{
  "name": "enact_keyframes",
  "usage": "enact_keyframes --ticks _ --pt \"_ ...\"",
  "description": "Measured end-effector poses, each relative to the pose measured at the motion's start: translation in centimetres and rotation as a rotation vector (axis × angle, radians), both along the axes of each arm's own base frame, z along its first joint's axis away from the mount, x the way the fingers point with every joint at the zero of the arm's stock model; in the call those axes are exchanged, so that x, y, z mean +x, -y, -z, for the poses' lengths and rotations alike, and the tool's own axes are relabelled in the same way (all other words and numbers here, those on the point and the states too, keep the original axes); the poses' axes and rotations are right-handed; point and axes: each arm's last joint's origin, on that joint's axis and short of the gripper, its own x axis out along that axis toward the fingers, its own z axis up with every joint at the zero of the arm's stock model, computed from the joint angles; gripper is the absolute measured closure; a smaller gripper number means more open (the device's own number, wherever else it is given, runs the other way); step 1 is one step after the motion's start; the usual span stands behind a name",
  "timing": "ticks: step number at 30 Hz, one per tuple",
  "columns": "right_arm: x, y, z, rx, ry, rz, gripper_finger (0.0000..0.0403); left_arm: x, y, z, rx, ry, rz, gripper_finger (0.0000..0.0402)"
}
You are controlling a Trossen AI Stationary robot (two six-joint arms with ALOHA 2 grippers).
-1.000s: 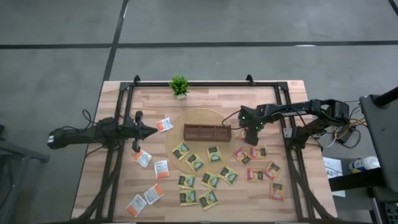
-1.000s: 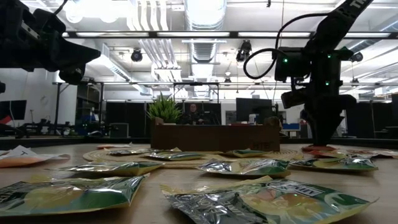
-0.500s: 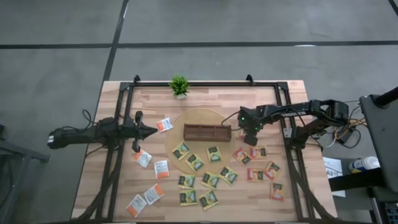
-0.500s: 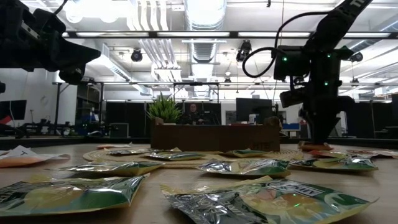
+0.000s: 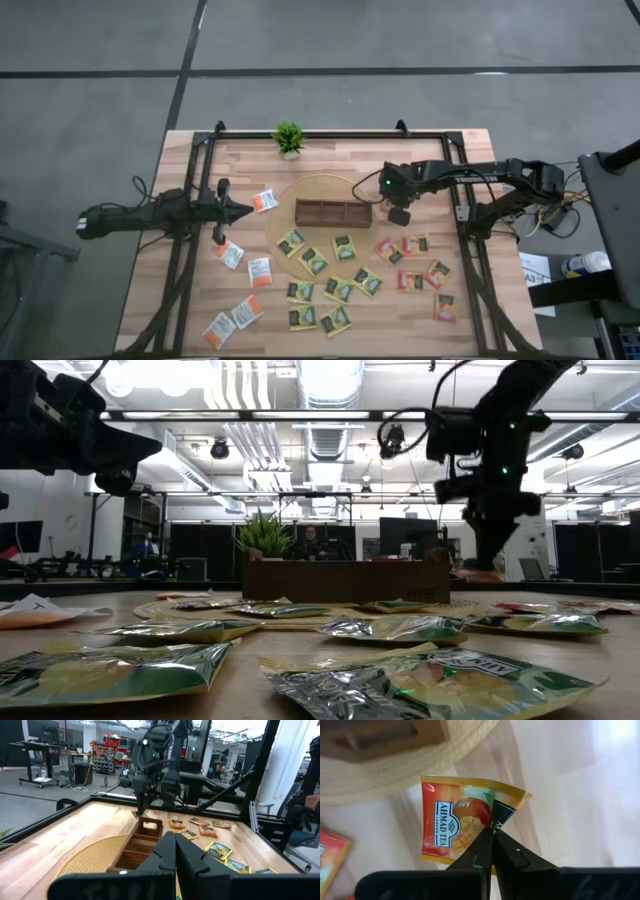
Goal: Pick & Place Tea
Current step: Put the orange tea bag into the right section of the wooden organizer
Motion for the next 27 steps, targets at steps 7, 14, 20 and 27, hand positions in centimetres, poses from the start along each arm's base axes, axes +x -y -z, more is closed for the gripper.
enact_keyframes --ticks 7,14,20,27 --pt "0.5 0.3 -3.5 -0.057 0.023 -0.016 0.0394 0.0 0.0 0.0 0.000 0.000 0.000 0.0402" --pt "1.7 0.7 -7.2 -0.135 0.079 -0.071 0.0394 0.0 0.0 0.0 0.000 0.000 0.000 0.0402" --pt "3.5 0.9 -9.3 -0.204 0.118 -0.102 0.0394 0.0 0.0 0.0 0.000 0.000 0.000 0.0402" --pt "5.4 0.3 -10.0 -0.274 0.103 -0.157 0.0394 0.0 0.0 0.0 0.000 0.000 0.000 0.0402"
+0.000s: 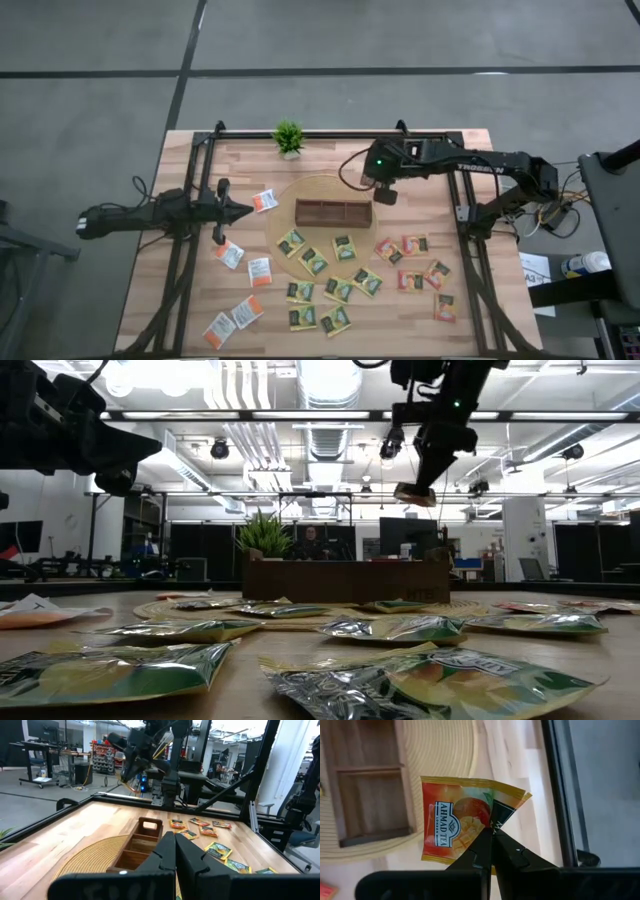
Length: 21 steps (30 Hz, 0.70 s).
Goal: Pick & Place Tea
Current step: Put the orange tea bag into the right section of the wooden organizer
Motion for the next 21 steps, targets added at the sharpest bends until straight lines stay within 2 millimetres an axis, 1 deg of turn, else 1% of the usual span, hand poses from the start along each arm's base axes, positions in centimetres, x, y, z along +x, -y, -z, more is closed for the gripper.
enact_keyframes --ticks 8,16,21 --pt "2.3 -2.1 0.9 -0.032 -0.040 -0.054 0.0394 0.0 0.0 0.0 0.000 0.000 0.000 0.0402" --pt "4.5 -4.7 3.2 -0.159 -0.139 -0.098 0.0394 0.0 0.0 0.0 0.000 0.000 0.000 0.0402" --pt "5.2 -5.6 4.6 -0.230 -0.175 -0.066 0.0394 0.0 0.0 0.0 0.000 0.000 0.000 0.0402"
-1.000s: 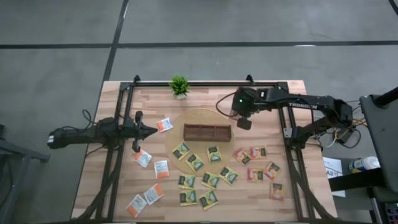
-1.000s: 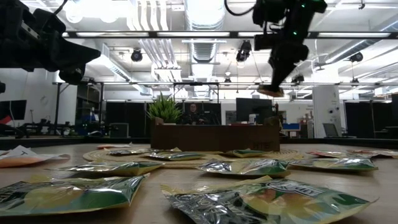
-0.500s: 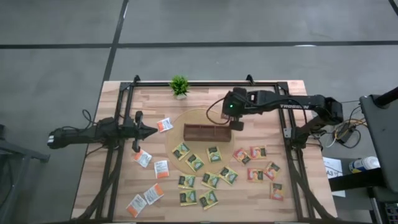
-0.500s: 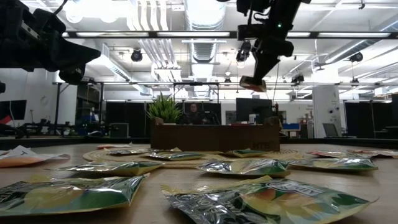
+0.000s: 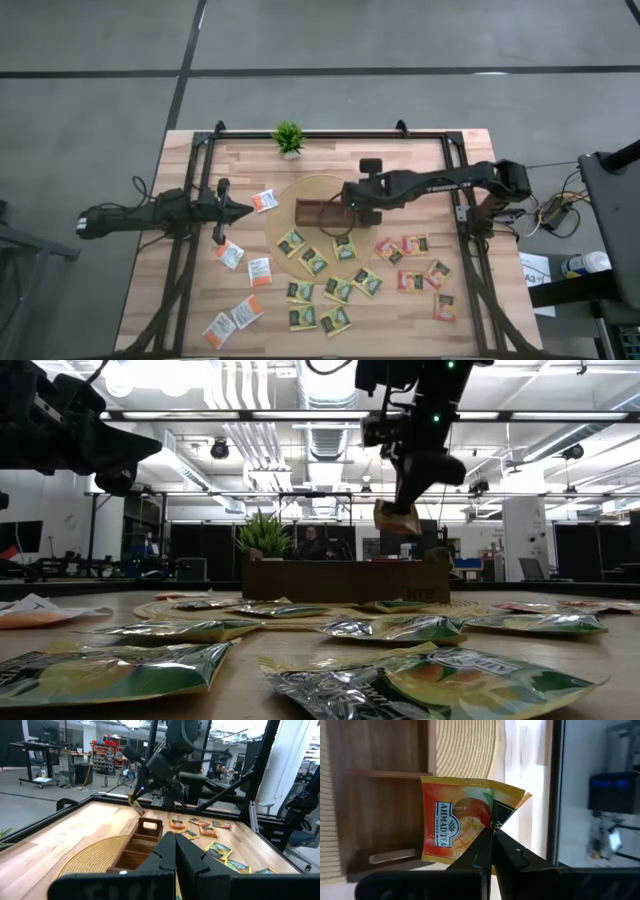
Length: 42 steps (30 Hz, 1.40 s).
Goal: Pick & Place Tea
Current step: Put the orange tea bag into the right section of the wooden organizer
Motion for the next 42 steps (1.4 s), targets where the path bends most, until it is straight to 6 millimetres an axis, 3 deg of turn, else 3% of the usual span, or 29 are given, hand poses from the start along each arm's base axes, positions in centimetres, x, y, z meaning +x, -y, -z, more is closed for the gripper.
enact_keyframes --ticks 7,30,42 --pt "0.3 -0.5 0.7 -0.085 -0.023 0.013 0.0394 0.0 0.0 0.0 0.000 0.000 0.000 0.0402" --pt "0.7 -2.6 2.6 -0.053 -0.009 0.074 0.0394 0.0 0.0 0.0 0.000 0.000 0.000 0.0402" --pt "0.4 -2.5 3.2 -0.056 -0.030 0.078 0.0394 0.0 0.0 0.0 0.000 0.000 0.000 0.0402"
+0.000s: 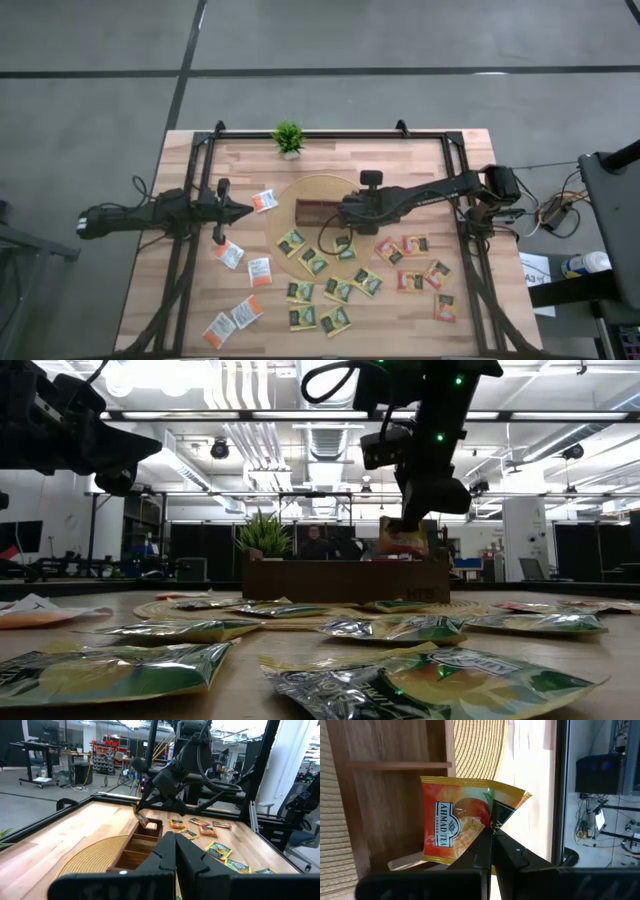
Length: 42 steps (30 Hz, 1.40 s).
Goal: Pick & Place Tea
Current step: Put the orange tea bag into the right section of the wooden organizer
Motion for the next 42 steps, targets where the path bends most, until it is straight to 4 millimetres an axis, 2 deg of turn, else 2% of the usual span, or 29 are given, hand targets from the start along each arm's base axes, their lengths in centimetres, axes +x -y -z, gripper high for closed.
enact_keyframes --ticks 7,12,24,36,42 --pt "-0.2 0.0 0.4 0.002 -0.020 -0.008 0.0385 0.0 0.0 0.0 0.000 0.000 0.000 0.0402" --pt "-0.3 -0.1 0.6 0.056 -0.028 -0.018 0.0356 0.0 0.0 0.0 0.000 0.000 0.000 0.0402" --pt "-0.3 -0.1 0.7 0.049 -0.063 -0.063 0.0296 0.0 0.0 0.0 0.000 0.000 0.000 0.0402" --pt "-0.3 -0.1 0.7 0.040 -0.091 -0.106 0.0289 0.0 0.0 0.0 0.000 0.000 0.000 0.0402" --pt "-1.0 -0.1 -1.5 0.038 -0.031 -0.107 0.0294 0.0 0.0 0.0 0.000 0.000 0.000 0.0402"
